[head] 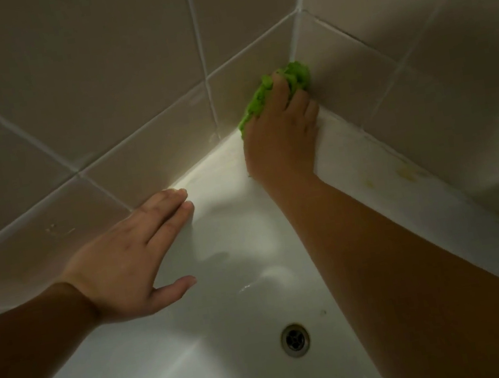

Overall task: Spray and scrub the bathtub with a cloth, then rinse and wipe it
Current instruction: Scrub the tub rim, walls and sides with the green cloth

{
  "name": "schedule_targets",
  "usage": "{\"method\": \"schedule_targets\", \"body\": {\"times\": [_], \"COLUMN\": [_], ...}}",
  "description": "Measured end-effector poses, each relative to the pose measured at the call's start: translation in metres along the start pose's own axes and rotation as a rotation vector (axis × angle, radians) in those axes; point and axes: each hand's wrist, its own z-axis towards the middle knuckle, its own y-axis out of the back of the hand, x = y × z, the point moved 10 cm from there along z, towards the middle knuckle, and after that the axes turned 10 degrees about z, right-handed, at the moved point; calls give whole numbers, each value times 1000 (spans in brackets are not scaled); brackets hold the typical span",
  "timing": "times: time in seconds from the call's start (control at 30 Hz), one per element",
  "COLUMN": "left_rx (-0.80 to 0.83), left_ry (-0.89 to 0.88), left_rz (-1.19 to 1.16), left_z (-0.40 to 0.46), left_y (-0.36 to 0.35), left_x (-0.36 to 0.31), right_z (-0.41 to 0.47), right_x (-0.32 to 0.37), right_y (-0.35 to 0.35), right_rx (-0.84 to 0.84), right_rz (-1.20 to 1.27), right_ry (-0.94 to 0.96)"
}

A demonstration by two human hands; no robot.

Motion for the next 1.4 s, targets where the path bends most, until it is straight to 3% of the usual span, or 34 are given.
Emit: {"method": "schedule_targets", "body": {"times": [0.33,0.53,0.73,0.9,1.13,1.33,1.4], "left_rx": [-51,-57,-61,-64,-69,-53,-47], "left_ry": [6,15,13,22,24,42,51], "left_rz": [-53,-45,-41,-37,-42,-30,-28], "left_z": [35,40,47,48,50,51,51], "left_y": [3,4,4,4,5,5,5], "left_x": [-4,-5,-6,-6,-6,-6,-6], "right_z": [-23,12,-39,8,-34,-8,8], "right_x": [17,-6,23,-8,9,-29,-36], "right_y": [0,3,13,5,24,75,67], "right_rx": [37,68,194,124,227,15,62], "right_rz": [14,129,247,214,335,346,319], "right_ry": [201,19,271,16,165,91,73]}}
